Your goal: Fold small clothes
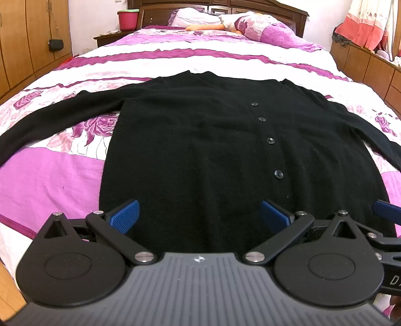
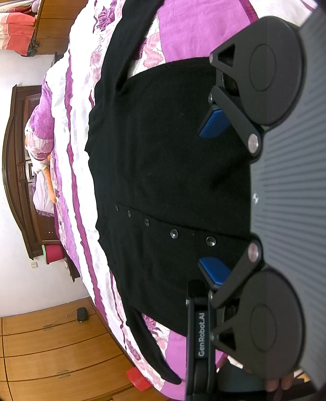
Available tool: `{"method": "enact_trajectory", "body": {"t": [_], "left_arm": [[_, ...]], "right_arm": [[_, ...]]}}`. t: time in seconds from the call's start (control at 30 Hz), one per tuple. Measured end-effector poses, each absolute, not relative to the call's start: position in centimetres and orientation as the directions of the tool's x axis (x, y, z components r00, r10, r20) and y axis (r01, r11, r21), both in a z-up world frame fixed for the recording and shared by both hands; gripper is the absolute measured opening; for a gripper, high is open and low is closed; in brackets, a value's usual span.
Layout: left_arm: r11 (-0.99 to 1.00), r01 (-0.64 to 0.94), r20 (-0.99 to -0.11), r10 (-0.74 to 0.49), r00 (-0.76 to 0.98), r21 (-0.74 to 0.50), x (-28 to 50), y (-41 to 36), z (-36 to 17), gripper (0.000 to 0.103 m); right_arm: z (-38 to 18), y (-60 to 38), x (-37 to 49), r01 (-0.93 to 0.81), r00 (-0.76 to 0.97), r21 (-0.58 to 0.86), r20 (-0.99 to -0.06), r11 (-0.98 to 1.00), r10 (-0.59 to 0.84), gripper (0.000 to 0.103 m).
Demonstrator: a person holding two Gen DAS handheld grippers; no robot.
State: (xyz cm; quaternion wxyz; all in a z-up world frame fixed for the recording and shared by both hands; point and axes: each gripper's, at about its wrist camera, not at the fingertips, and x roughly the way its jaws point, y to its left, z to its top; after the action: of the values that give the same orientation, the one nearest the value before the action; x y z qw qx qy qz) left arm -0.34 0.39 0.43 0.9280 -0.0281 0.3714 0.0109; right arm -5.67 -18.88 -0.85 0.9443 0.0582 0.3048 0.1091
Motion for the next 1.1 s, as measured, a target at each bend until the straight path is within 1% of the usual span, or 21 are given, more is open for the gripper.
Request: {"method": "enact_trajectory", "body": {"t": [1.1], "left_arm": [[0.998,-0.043,-0.693,0.001,0.721,-0.044,-0.18,0.46,0.42,0.103]], "right_arm": [[-0.89,-18.94,-5.55,-0.166,0.789,0.184,-0.564,0.969,0.243,0.103]]}}
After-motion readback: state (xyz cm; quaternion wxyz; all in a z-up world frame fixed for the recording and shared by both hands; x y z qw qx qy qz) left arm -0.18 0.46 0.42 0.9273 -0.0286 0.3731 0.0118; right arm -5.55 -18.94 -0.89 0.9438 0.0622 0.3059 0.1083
